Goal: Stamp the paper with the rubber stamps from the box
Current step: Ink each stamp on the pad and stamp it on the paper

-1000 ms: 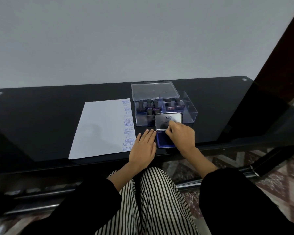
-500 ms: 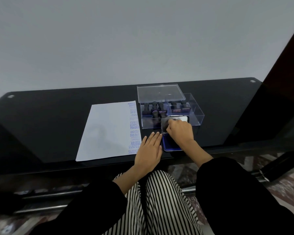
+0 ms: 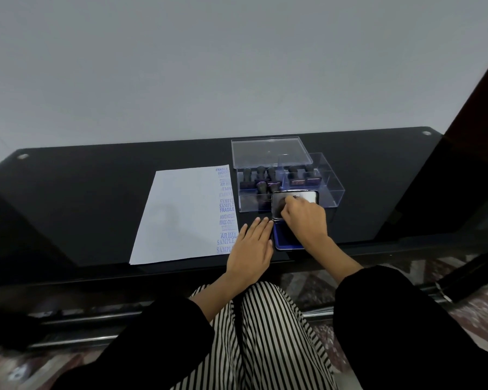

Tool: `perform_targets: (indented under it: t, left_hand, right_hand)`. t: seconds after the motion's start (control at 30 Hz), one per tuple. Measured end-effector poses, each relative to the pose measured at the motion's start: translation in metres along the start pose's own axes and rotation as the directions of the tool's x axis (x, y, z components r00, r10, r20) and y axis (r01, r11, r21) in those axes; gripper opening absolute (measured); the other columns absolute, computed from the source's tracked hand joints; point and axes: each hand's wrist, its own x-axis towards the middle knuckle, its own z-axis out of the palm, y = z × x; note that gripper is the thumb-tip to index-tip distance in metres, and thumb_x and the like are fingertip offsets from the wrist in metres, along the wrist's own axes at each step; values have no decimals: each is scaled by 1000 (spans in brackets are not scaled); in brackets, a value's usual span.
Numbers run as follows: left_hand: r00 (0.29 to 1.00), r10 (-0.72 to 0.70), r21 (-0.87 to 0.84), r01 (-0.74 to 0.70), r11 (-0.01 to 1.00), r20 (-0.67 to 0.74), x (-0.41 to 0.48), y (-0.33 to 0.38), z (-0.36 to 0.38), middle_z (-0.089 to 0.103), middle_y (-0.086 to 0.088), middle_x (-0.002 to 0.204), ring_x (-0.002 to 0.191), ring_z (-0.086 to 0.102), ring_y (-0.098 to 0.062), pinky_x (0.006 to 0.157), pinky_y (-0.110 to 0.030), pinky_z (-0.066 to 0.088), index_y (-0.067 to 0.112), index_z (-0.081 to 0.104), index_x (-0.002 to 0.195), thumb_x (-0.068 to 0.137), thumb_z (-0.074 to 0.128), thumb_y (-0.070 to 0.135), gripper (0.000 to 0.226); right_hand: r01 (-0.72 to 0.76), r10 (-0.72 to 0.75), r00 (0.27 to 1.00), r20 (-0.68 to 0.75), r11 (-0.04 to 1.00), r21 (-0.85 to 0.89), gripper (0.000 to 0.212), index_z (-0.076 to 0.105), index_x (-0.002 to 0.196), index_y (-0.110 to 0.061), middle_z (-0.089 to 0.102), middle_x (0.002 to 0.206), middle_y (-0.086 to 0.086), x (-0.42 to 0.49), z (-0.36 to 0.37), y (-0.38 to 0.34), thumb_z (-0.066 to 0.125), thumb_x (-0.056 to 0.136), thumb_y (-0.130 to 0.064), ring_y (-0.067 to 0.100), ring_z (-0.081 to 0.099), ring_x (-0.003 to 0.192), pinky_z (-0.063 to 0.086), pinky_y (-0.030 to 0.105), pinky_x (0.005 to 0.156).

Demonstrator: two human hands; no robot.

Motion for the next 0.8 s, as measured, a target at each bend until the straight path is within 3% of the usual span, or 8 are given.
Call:
perform_targets:
  t: [0.17, 0.23, 0.4, 0.47, 0.6, 0.7, 0.8]
  left_hand:
    - [1000, 5, -14, -5, 1000, -8, 0, 0, 0, 15, 1, 158, 147, 8, -12, 119, -30, 0, 15, 13, 149, 74, -17, 44, 85]
    - [1000, 7, -6, -7, 1000, -8, 0, -1, 1, 14, 2, 158, 147, 7, -12, 119, -30, 0, 15, 12, 149, 75, -17, 43, 85]
    - [1000, 13, 13, -13, 1000, -4, 1, -1, 2, 12, 3, 158, 147, 5, -11, 119, -30, -1, 16, 10, 149, 76, -18, 43, 82]
    - [1000, 12, 7, -12, 1000, 3, 0, -1, 1, 13, 3, 158, 147, 6, -11, 120, -30, 0, 16, 10, 149, 77, -17, 43, 81]
    - [1000, 6, -63, -5, 998, 13, 0, -1, -2, 16, 2, 158, 147, 8, -12, 120, -30, 1, 16, 15, 149, 96, 9, 35, 56]
    - [998, 14, -207, -25, 978, -57, 1, -4, -10, 31, 0, 152, 142, 24, -13, 117, -27, 15, 15, 32, 143, 100, 29, 25, 44]
    - [984, 6, -308, -62, 949, -177, 5, -13, -32, 50, 0, 135, 125, 45, -13, 101, -22, 36, 12, 51, 127, 98, 36, 16, 33]
  right_hand:
    - [12, 4, 980, -198, 997, 81, 20, 51, 66, -9, 57, 57, 6, -15, 2, 5, 61, 84, -9, 19, 45, 38, 26, 23, 35]
    - [9, 11, 970, -243, 996, 83, 24, 50, 63, -11, 52, 52, 3, -25, 1, 8, 68, 79, -9, 15, 41, 33, 25, 21, 31]
    - [9, 8, 953, -303, 998, 56, 24, 50, 64, -11, 51, 55, 0, -48, -3, 17, 71, 76, -9, 12, 44, 36, 17, 17, 32]
    - [13, 1, 955, -298, 999, 44, 23, 52, 66, -11, 53, 56, 0, -59, -2, 20, 73, 75, -10, 12, 47, 39, 22, 18, 32]
    - [12, -1, 978, -211, 998, 55, 22, 53, 75, -11, 57, 60, 0, -71, -2, 25, 74, 76, -16, 13, 54, 44, 26, 19, 33]
    - [-9, 17, 992, -125, 998, 69, 22, 49, 80, -12, 57, 61, -2, -72, -11, 26, 69, 79, -23, 13, 52, 48, 15, 14, 36]
    - [-40, 60, 993, -97, 980, 195, 17, 45, 93, -13, 53, 65, -5, -60, -29, 19, 56, 87, -24, 13, 48, 54, 21, 15, 39]
